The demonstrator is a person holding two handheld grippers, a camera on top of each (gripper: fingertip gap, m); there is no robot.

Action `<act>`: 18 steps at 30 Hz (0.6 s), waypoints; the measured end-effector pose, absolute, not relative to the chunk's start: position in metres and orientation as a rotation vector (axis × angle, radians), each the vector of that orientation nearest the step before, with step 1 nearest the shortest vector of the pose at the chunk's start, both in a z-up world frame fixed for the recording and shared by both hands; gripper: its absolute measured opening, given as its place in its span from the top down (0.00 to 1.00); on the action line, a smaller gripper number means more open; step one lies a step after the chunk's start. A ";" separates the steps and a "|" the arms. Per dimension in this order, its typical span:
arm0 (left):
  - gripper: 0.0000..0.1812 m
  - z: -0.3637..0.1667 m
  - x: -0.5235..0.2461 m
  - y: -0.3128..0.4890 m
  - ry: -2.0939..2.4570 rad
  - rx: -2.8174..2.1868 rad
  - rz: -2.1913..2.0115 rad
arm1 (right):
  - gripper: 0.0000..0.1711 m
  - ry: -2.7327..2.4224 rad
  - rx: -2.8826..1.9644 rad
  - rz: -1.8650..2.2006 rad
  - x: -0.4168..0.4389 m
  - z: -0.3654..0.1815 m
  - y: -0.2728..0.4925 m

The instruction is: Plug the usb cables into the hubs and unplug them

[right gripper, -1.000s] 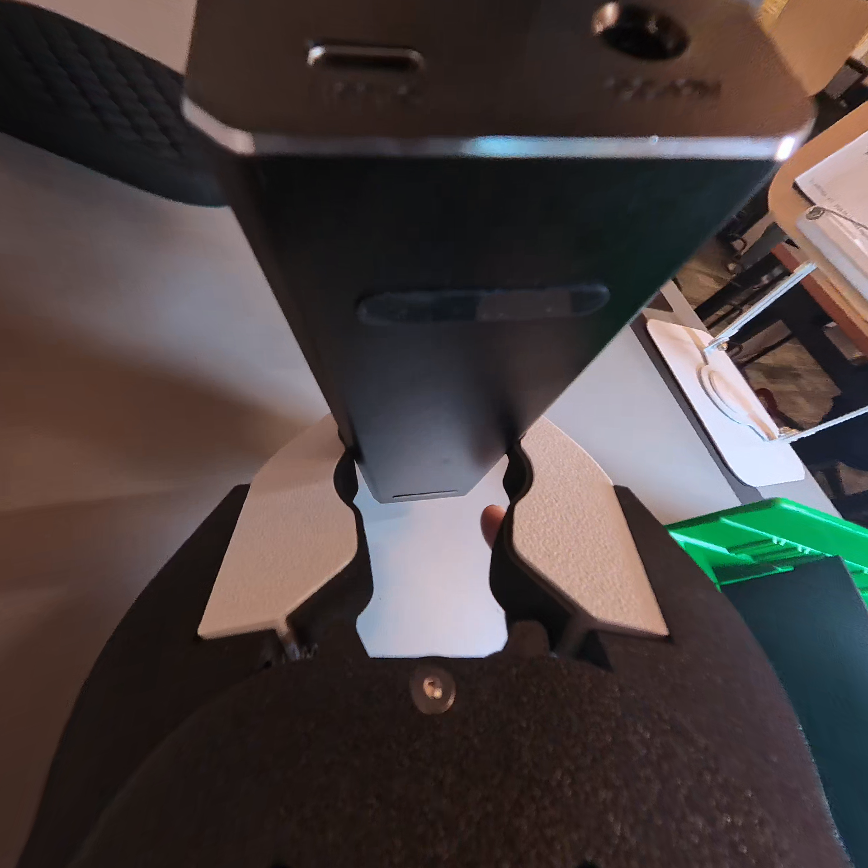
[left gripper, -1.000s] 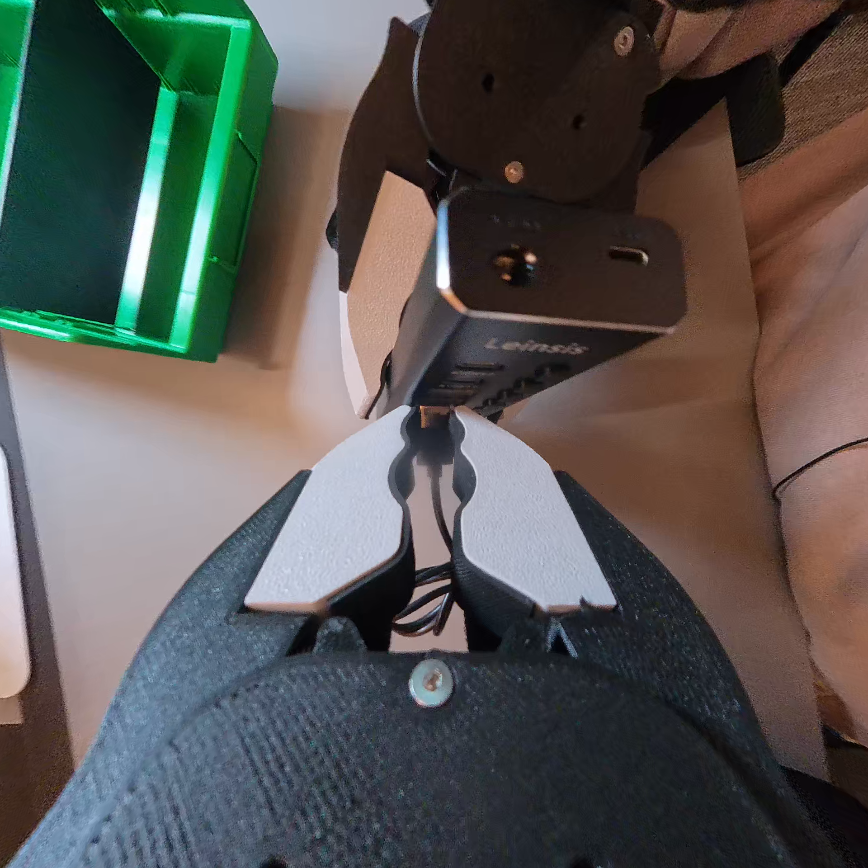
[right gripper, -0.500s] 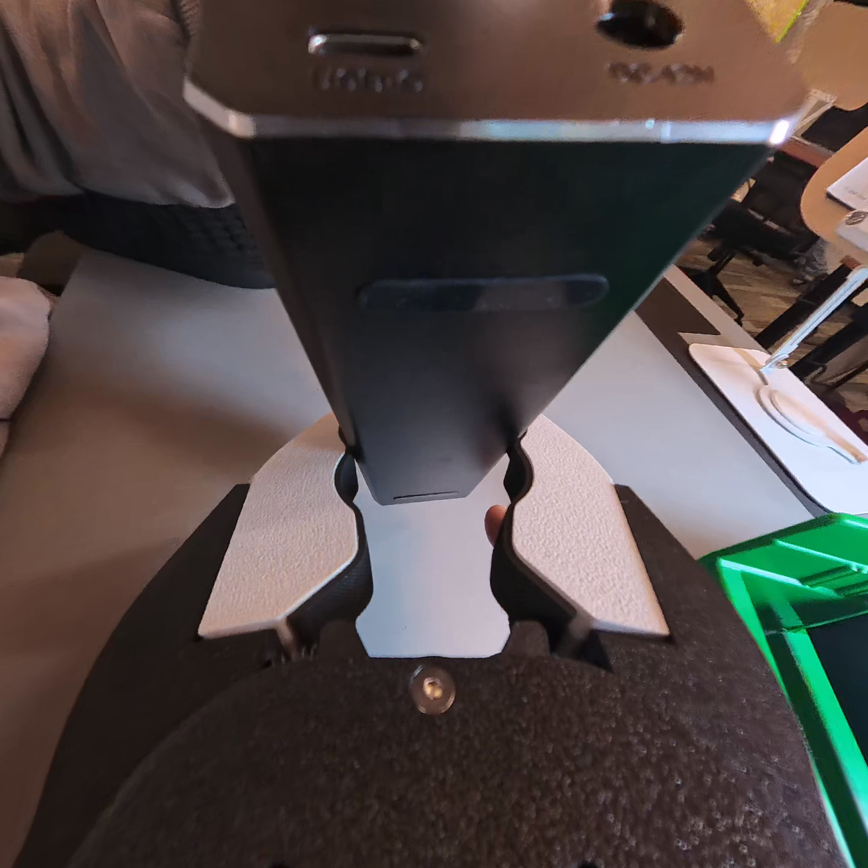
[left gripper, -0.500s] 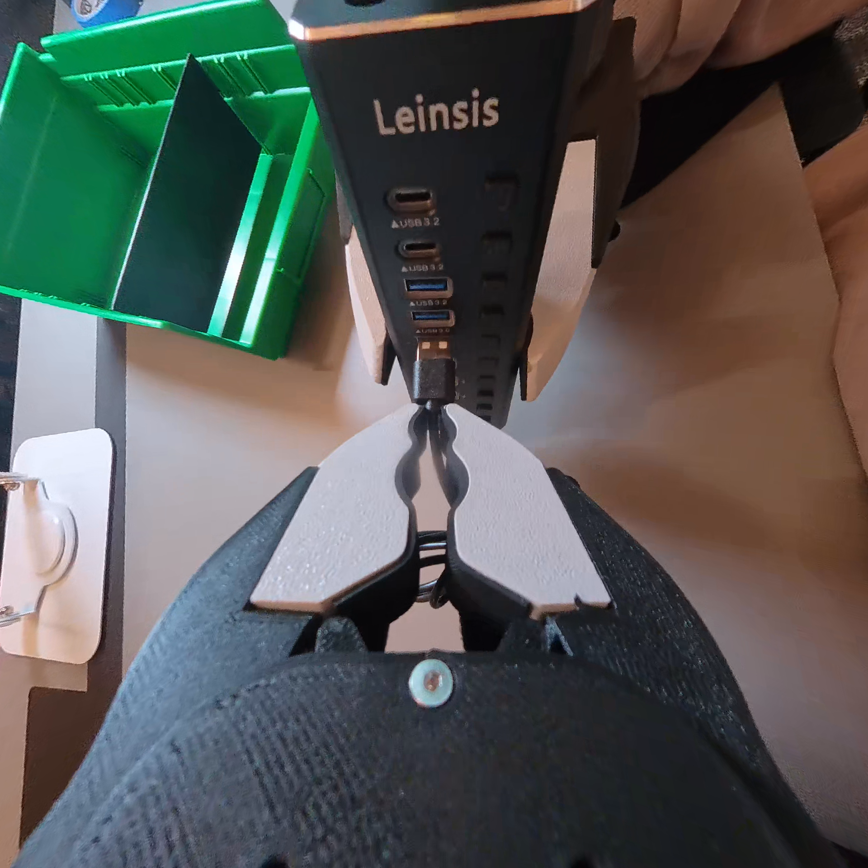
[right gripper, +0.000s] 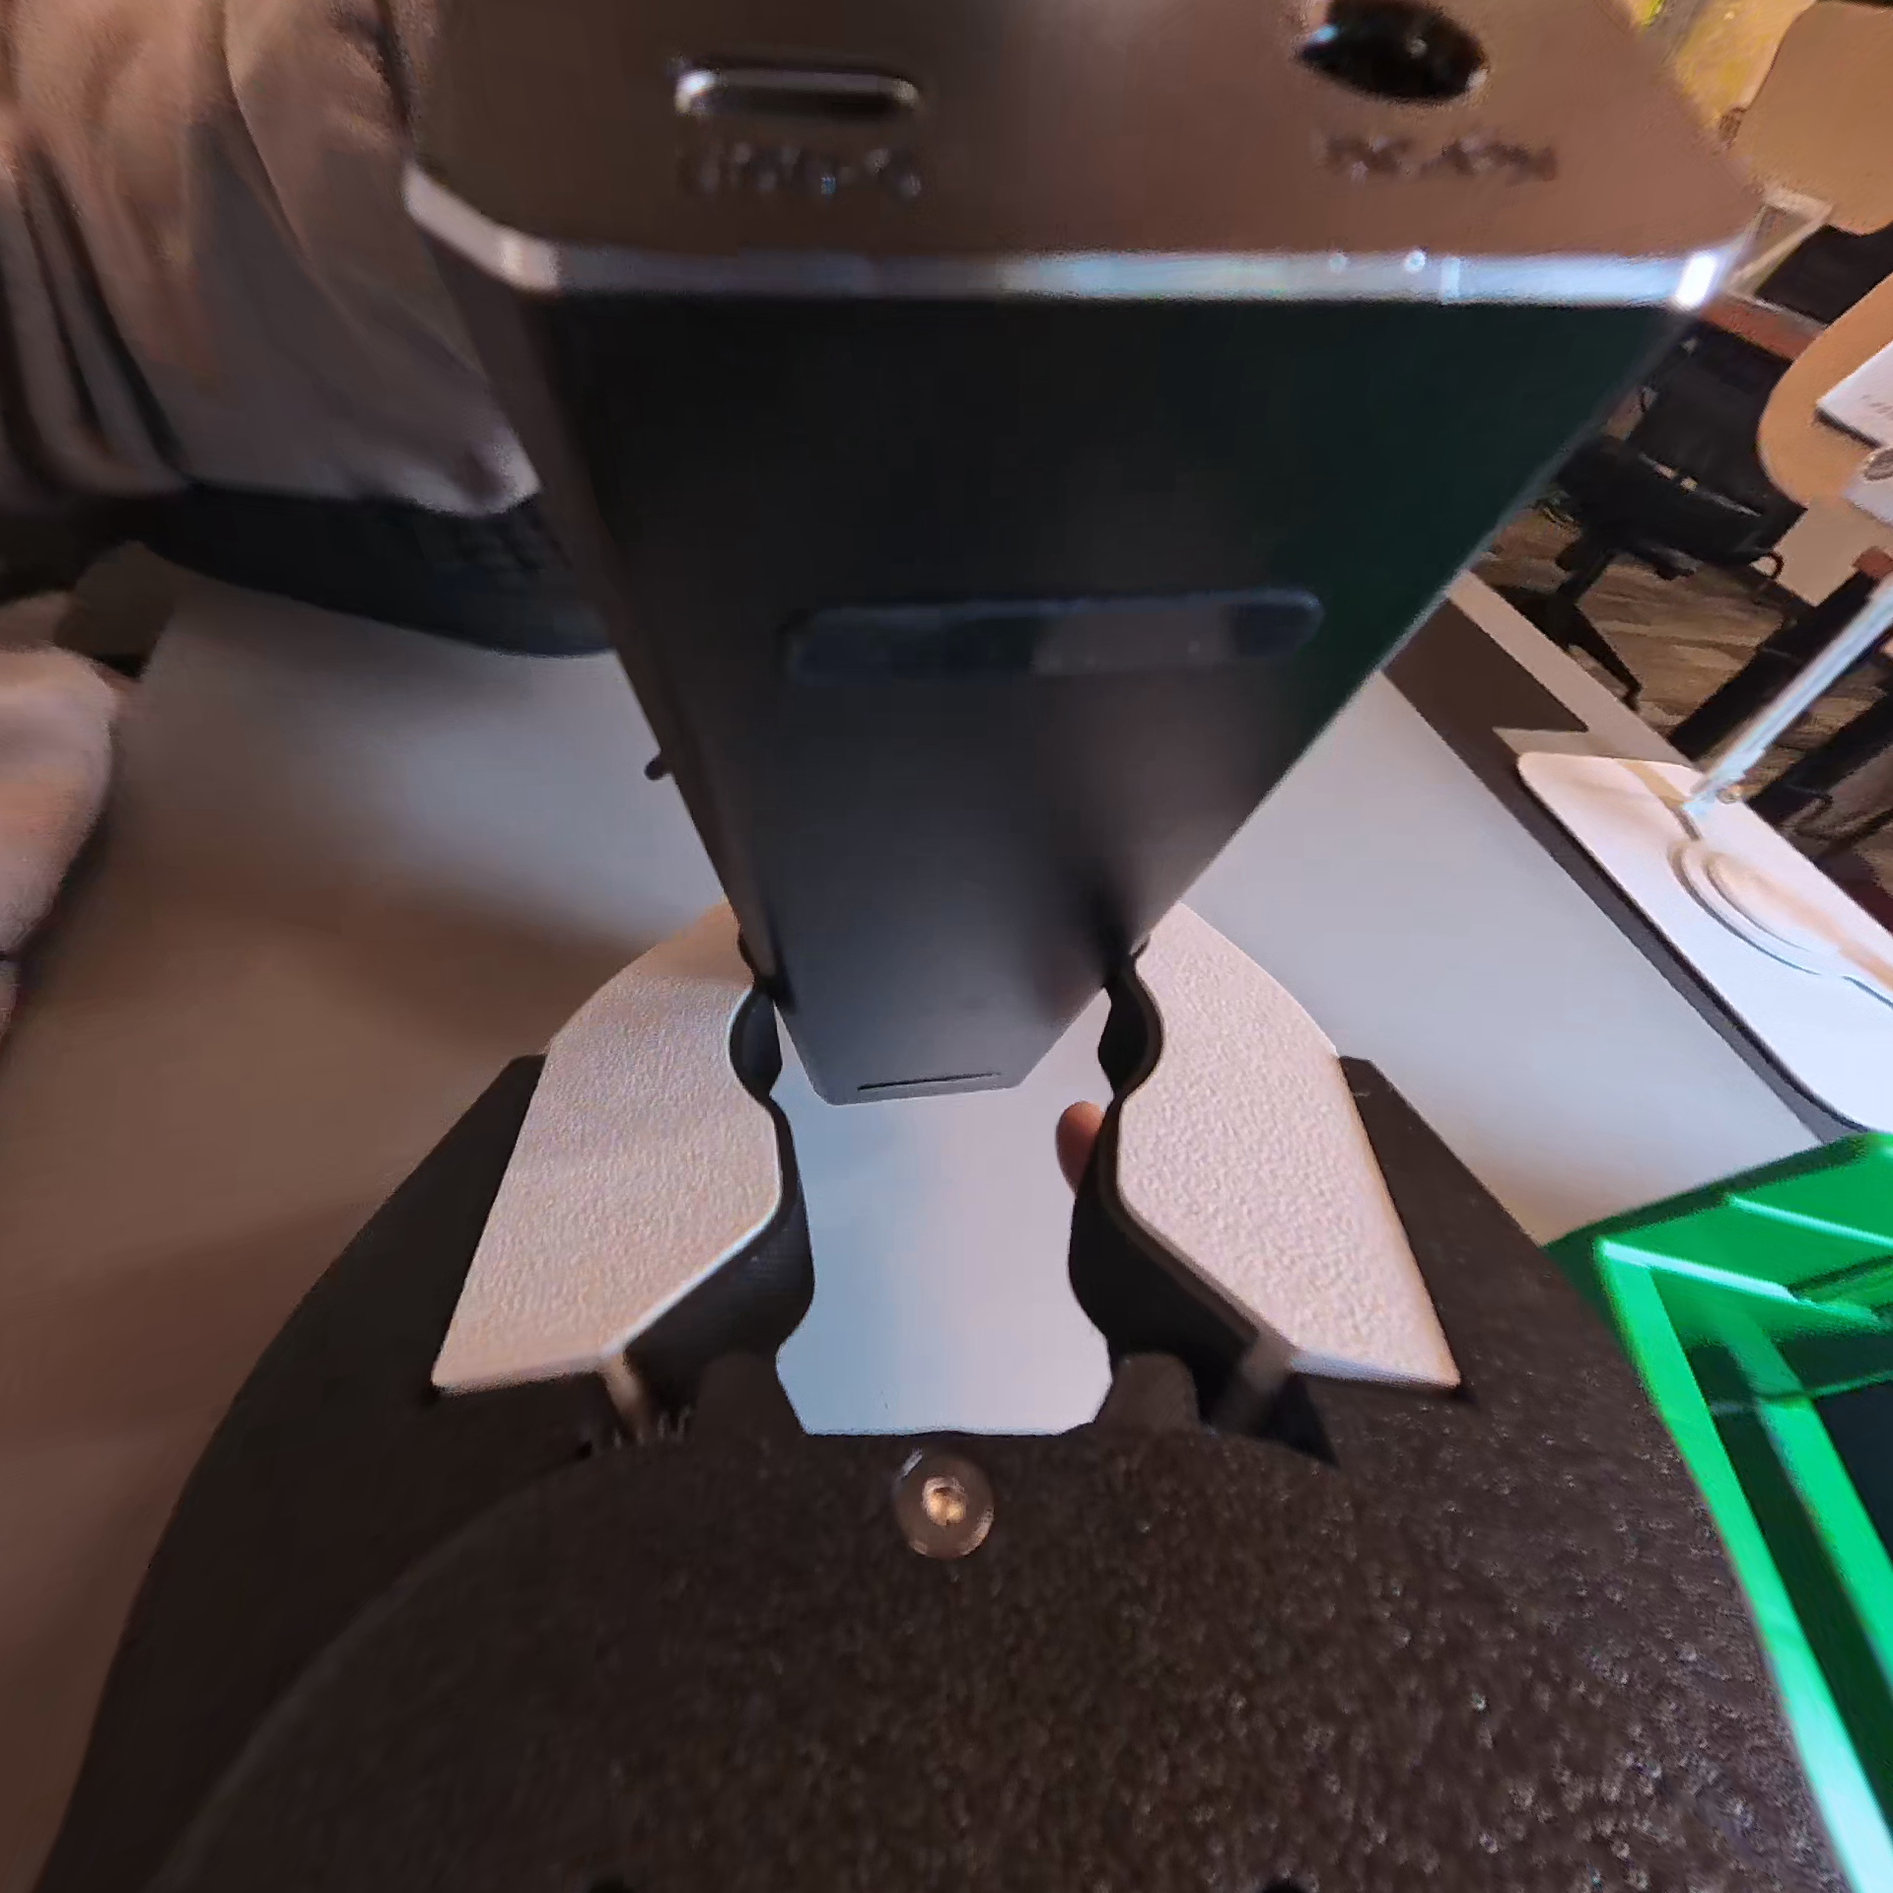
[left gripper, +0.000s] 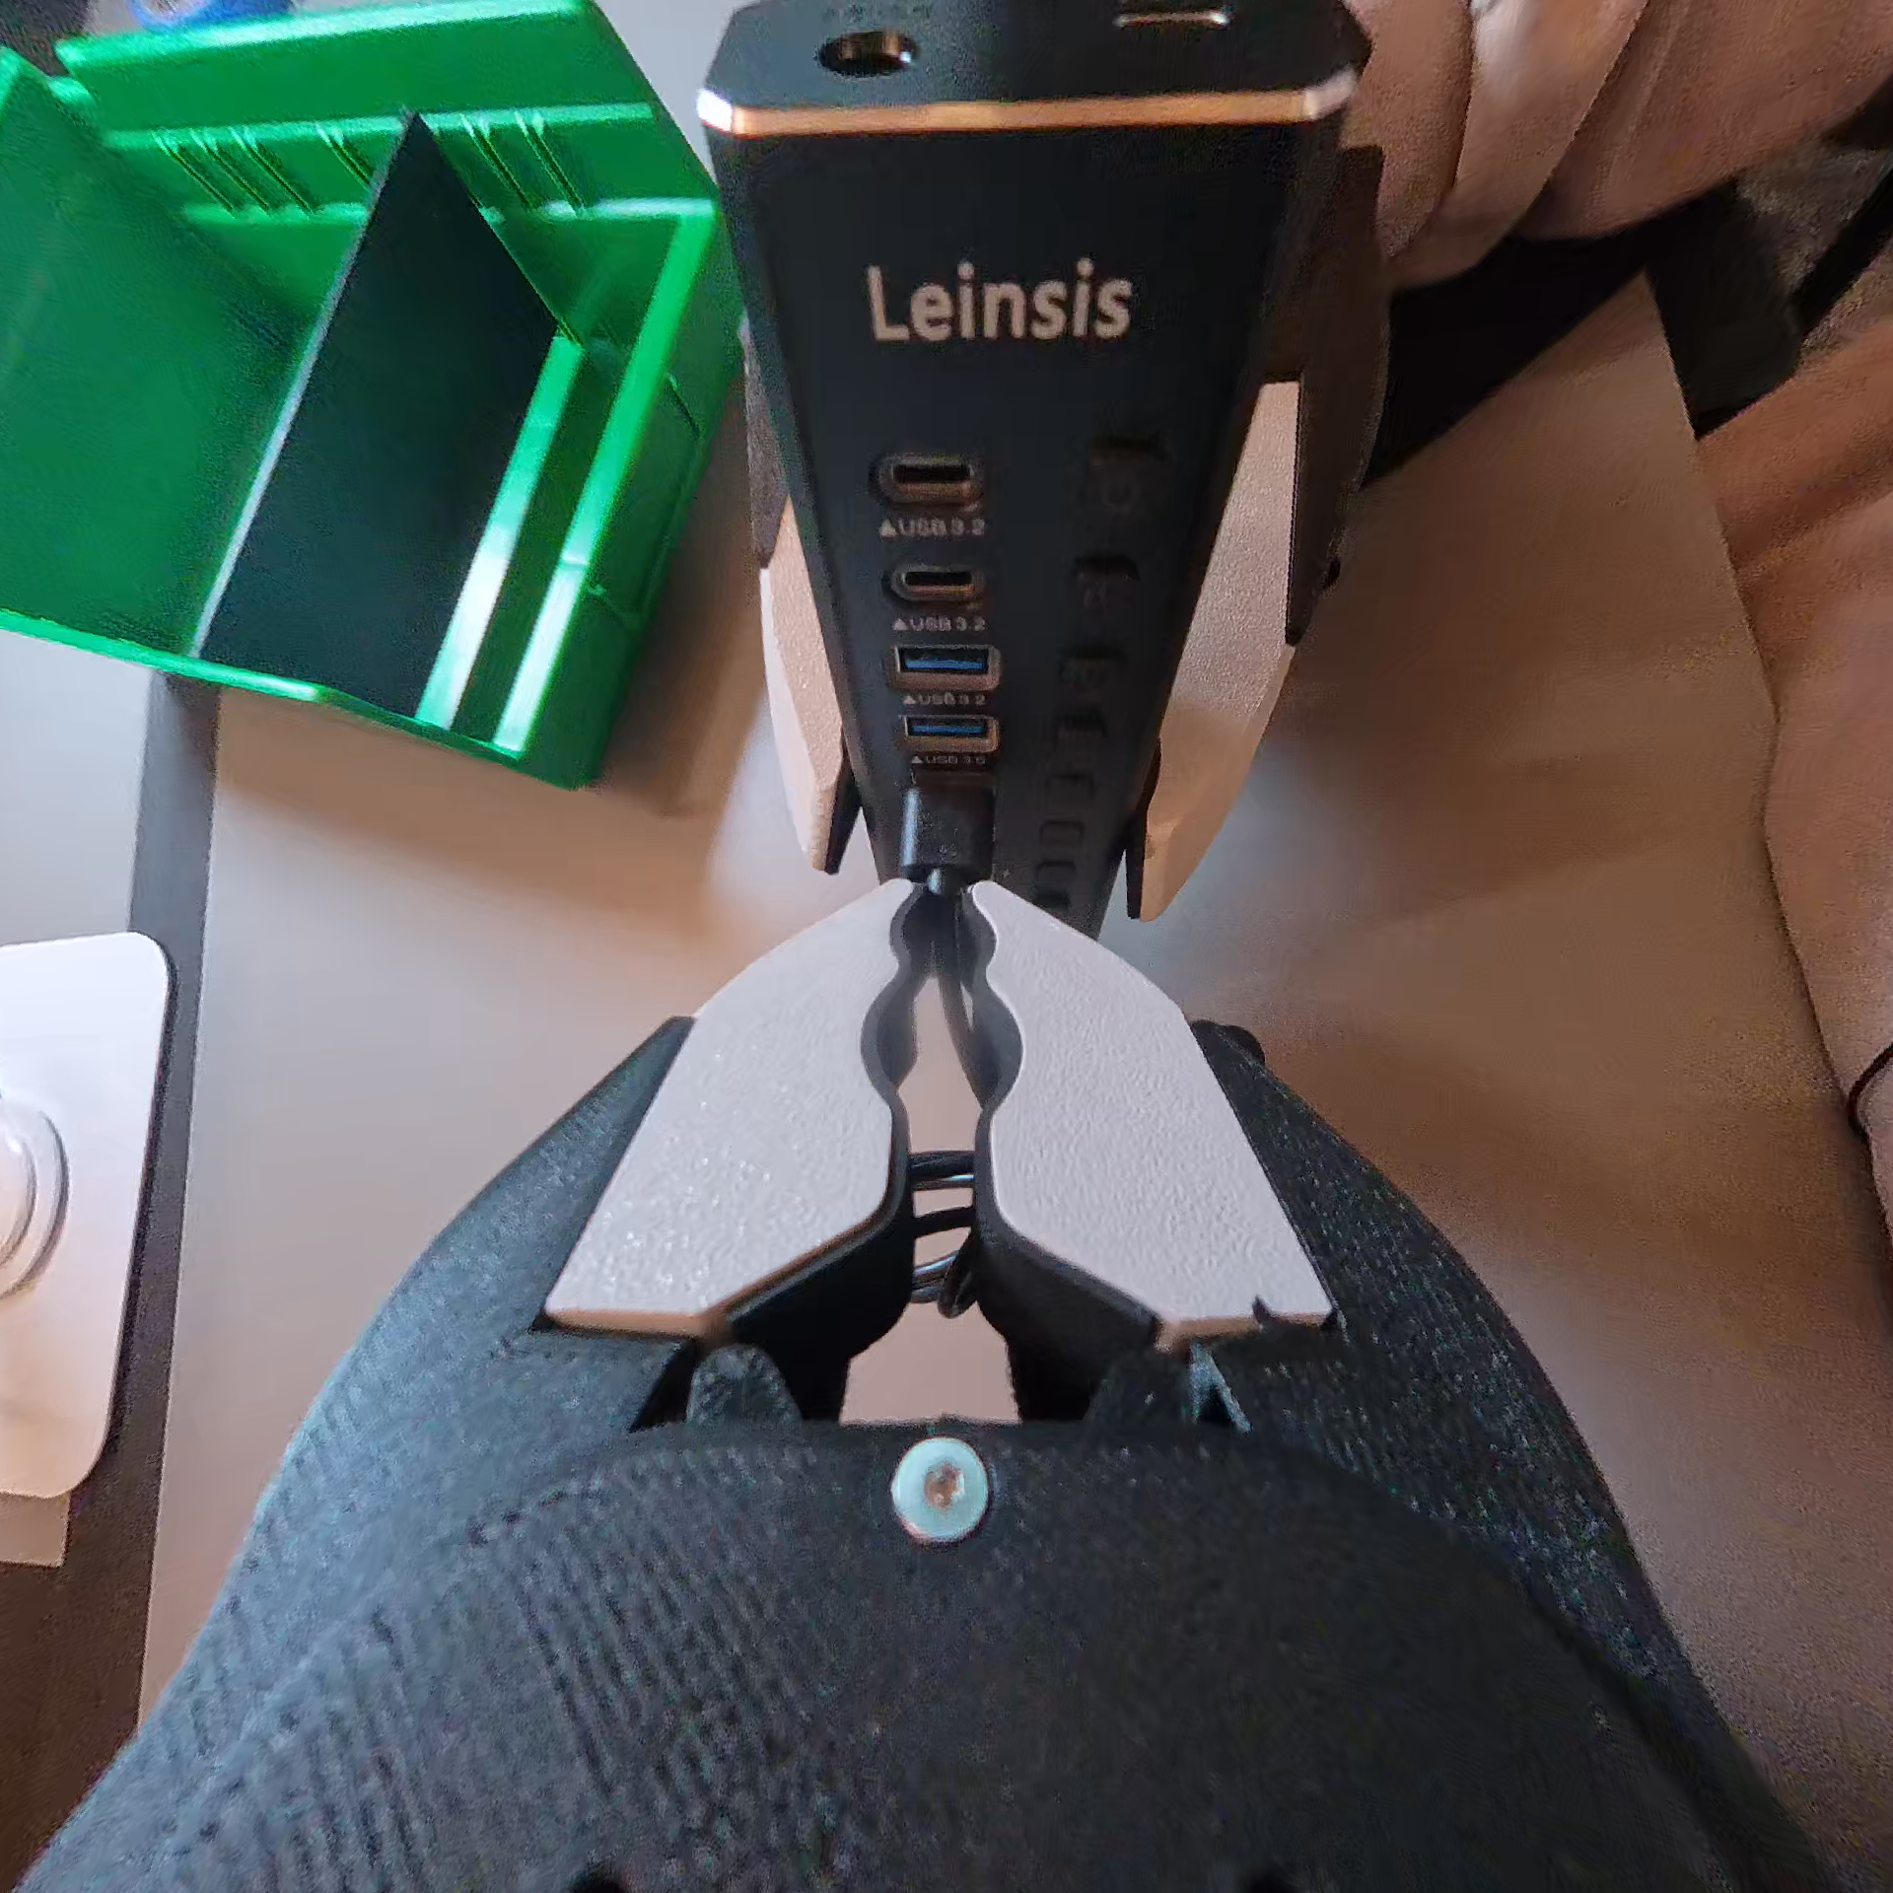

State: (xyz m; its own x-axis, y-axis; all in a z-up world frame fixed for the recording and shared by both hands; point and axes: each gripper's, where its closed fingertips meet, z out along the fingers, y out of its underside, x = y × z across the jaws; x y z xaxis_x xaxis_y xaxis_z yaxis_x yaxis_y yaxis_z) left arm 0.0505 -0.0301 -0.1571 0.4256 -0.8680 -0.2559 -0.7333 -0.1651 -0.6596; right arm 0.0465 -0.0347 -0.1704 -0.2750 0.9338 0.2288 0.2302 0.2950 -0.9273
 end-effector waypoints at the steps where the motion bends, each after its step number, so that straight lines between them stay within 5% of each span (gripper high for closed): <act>1: 0.97 -0.154 0.051 -0.030 1.346 -1.930 -0.239 | 0.64 -1.696 -1.062 1.065 0.046 -0.167 -0.035; 18: 0.96 -0.133 0.045 -0.032 1.288 -1.843 -0.288 | 0.64 -1.630 -1.067 1.136 0.042 -0.155 -0.036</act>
State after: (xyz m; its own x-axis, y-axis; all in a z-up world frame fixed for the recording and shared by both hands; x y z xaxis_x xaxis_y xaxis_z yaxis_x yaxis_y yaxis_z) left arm 0.0445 -0.0318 -0.1326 0.4440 -0.8555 -0.2665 -0.6608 -0.1117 -0.7422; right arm 0.0420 -0.0365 -0.1549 -0.2664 0.9485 0.1713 0.1678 0.2206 -0.9608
